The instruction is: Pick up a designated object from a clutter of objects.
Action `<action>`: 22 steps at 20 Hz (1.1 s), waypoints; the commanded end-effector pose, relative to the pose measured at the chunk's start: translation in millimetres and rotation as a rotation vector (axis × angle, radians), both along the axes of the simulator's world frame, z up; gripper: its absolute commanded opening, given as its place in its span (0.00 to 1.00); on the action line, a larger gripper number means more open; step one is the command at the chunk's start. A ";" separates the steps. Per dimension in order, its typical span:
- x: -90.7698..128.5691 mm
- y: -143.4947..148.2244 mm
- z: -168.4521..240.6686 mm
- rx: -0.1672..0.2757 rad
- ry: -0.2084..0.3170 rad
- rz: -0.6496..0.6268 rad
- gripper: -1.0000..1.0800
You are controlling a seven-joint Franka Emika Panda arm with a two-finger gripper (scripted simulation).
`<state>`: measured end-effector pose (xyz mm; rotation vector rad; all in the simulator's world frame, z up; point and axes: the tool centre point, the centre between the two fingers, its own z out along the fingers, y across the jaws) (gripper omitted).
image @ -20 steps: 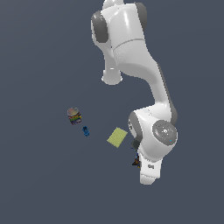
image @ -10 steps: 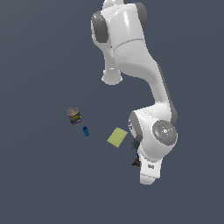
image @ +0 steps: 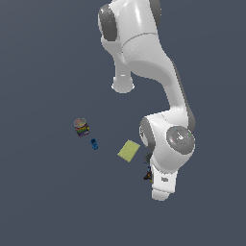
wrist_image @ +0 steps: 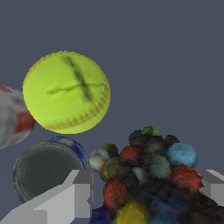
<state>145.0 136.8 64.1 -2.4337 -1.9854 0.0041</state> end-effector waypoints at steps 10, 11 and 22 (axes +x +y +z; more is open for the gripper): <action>-13.9 -34.0 99.7 -0.002 -0.003 0.001 0.00; -15.5 -38.0 111.1 -0.002 -0.003 0.001 0.00; -32.2 -79.6 236.3 0.001 -0.002 0.002 0.00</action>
